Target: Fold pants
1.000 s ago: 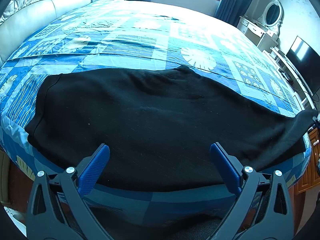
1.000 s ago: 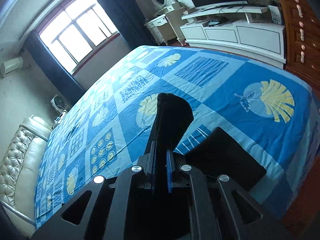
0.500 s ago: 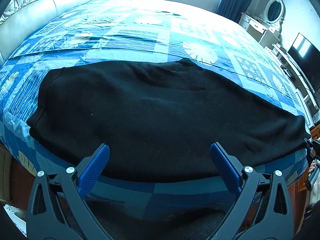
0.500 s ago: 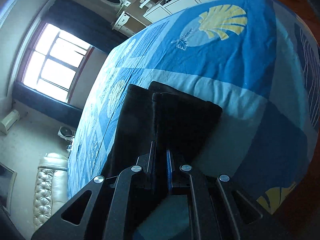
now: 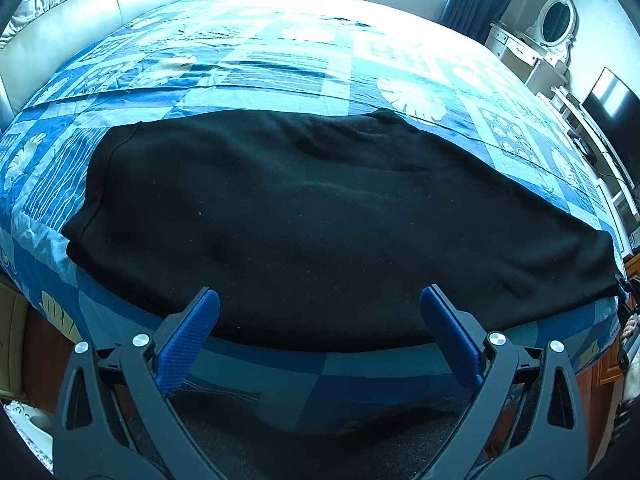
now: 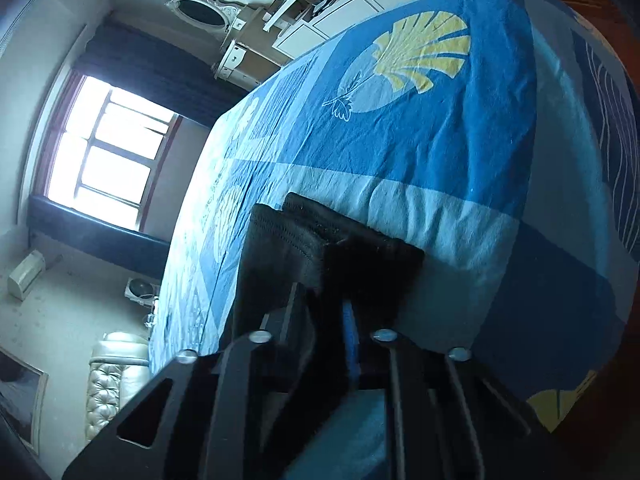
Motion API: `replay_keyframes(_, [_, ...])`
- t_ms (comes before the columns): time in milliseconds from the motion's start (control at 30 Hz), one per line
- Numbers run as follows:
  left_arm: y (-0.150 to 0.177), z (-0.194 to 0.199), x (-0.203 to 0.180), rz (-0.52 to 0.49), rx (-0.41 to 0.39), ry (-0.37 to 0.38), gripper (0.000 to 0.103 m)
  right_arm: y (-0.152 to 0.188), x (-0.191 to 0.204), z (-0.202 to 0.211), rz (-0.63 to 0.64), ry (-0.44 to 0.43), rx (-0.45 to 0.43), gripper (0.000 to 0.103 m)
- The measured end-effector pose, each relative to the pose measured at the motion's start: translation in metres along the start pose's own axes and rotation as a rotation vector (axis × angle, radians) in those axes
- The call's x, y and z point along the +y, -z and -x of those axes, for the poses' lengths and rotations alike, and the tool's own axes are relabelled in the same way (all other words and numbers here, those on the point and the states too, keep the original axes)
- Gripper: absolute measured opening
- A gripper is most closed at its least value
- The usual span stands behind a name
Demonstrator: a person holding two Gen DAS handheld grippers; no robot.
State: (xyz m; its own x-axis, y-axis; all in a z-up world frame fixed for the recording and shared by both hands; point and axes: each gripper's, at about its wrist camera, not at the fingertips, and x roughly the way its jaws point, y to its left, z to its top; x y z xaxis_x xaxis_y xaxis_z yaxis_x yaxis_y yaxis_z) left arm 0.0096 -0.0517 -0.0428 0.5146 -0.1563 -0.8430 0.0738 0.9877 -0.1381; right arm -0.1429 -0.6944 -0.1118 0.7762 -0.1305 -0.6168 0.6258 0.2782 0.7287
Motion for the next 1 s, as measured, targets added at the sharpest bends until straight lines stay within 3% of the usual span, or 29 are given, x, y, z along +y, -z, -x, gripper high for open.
replay_keyframes(167, [0.0, 0.002, -0.002, -0.007, -0.008, -0.002, 0.101, 0.0, 0.002, 0.013, 0.058, 0.021, -0.027, 0.006])
replay_keyframes(333, [0.0, 0.0, -0.002, -0.006, -0.002, -0.008, 0.101, 0.002, -0.022, 0.007, 0.001, 0.01, -0.021, 0.006])
replay_keyframes(500, [-0.001, 0.0, 0.0, -0.013, -0.005, -0.012, 0.101, 0.001, -0.01, 0.018, 0.044, -0.001, -0.065, 0.006])
replay_keyframes(633, [-0.003, 0.0, 0.001, -0.013, -0.022, -0.002, 0.101, 0.002, -0.026, 0.01, 0.02, 0.011, -0.04, 0.006])
replay_keyframes(933, [-0.007, -0.007, 0.006, -0.01, -0.016, -0.002, 0.101, 0.0, -0.038, 0.013, -0.022, -0.073, 0.021, 0.006])
replay_keyframes(1000, [-0.007, -0.007, 0.008, -0.008, -0.018, 0.001, 0.101, -0.001, -0.042, 0.019, -0.021, -0.076, 0.034, 0.013])
